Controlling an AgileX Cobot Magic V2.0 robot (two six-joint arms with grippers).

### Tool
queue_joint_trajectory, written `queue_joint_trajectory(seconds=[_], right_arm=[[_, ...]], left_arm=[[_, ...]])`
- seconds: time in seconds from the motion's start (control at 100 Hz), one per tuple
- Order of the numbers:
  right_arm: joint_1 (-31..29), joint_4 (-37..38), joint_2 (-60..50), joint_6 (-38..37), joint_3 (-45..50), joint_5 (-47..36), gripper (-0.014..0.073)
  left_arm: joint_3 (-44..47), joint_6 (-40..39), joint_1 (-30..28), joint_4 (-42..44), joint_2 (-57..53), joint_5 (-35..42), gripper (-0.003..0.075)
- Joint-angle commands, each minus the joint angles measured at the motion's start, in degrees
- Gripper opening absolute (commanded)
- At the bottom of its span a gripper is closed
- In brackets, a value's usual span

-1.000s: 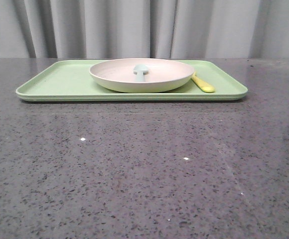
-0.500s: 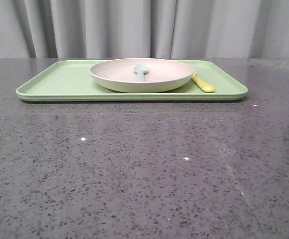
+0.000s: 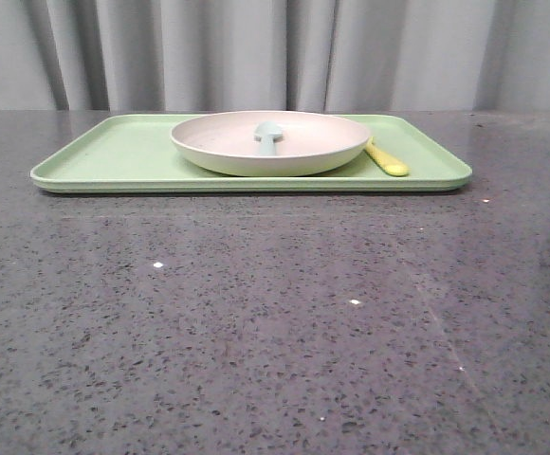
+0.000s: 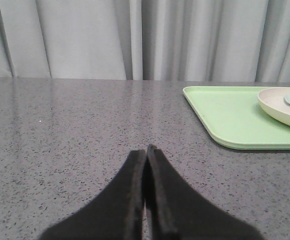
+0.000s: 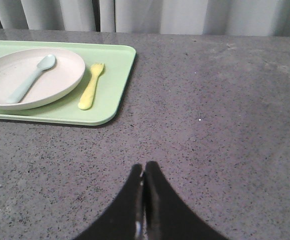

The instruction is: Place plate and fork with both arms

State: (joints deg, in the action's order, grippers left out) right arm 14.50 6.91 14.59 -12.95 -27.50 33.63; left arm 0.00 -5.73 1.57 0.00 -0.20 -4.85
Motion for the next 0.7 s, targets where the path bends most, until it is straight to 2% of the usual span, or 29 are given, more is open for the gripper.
queue_joint_trajectory(seconds=[0.0, 0.21, 0.43, 0.69], right_arm=[[-0.3, 1.1, 0.5, 0.5, -1.5, -4.0, -0.0067], [-2.2, 6.5, 0.5, 0.5, 0.3, -11.8, -0.0067], [-6.2, 2.1, -1.5, 0.5, 9.4, -26.1, -0.0067], [-9.8, -0.3, -7.3, 0.5, 21.3, -34.7, -0.0067]], left_arm=[[0.7, -0.3, -0.2, 0.0, -1.8, 4.9, -0.0020], [0.7, -0.3, -0.2, 0.0, -1.8, 4.9, -0.0020], [0.7, -0.3, -0.2, 0.0, -1.8, 4.9, -0.0020], [0.7, -0.3, -0.2, 0.0, -1.8, 4.9, -0.0020]])
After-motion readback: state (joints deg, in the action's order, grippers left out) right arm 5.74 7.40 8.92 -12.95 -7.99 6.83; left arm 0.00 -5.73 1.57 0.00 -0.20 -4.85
